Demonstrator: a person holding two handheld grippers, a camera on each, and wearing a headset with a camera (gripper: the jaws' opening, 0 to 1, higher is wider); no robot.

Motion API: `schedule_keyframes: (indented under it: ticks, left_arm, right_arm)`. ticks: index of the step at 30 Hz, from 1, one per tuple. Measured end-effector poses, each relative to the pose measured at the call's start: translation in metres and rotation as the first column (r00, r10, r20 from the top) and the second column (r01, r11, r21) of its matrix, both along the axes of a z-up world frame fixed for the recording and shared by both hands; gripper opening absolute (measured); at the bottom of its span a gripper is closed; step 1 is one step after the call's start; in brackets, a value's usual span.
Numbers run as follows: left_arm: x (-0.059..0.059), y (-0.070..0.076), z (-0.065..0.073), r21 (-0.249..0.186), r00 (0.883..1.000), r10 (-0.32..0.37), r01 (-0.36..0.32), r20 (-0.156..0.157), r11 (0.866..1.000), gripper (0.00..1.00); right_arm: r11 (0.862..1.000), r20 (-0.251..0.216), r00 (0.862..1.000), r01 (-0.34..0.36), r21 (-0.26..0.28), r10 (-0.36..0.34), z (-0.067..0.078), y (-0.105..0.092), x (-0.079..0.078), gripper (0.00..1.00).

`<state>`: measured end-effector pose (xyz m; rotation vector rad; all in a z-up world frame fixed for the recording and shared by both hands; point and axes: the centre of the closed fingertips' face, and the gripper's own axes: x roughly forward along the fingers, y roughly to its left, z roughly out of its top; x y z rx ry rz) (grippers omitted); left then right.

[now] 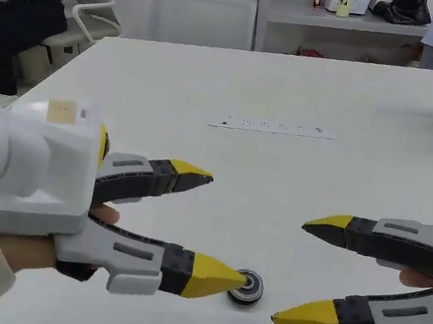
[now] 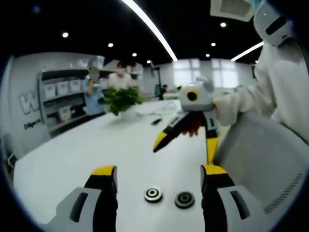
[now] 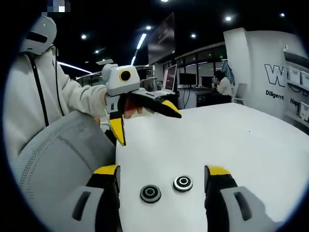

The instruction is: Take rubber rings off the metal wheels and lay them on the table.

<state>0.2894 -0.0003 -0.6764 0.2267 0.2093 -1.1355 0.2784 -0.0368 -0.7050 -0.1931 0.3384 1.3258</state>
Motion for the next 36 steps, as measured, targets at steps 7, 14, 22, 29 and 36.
schedule_keyframes:
  ticks: [7,14,22,29,36]
  left_arm:
    - [-0.013,-0.001,-0.024,0.03,0.999,-0.042,0.043,-0.016,0.999,0.62]
    - [-0.017,-0.01,-0.044,0.063,0.996,-0.074,0.077,-0.046,0.995,0.55]
    - [-0.021,-0.02,-0.056,0.08,0.994,-0.094,0.099,-0.064,0.992,0.51]
    - [-0.025,-0.025,-0.064,0.092,0.991,-0.118,0.124,-0.069,0.988,0.47]
    - [-0.025,-0.027,-0.079,0.096,0.987,-0.13,0.139,-0.092,0.986,0.38]
  right_arm:
    - [0.999,-0.017,0.999,-0.037,0.002,0.037,-0.017,0.005,-0.009,0.57]
    - [0.997,-0.039,0.998,-0.053,-0.064,0.051,-0.04,0.0,-0.012,0.51]
    - [0.995,-0.052,0.997,-0.061,-0.08,0.057,-0.049,-0.001,-0.016,0.46]
    - [0.993,-0.093,0.993,-0.08,-0.087,0.071,-0.063,0.0,-0.021,0.4]
    - [0.991,-0.106,0.991,-0.088,-0.099,0.077,-0.075,0.002,-0.022,0.37]
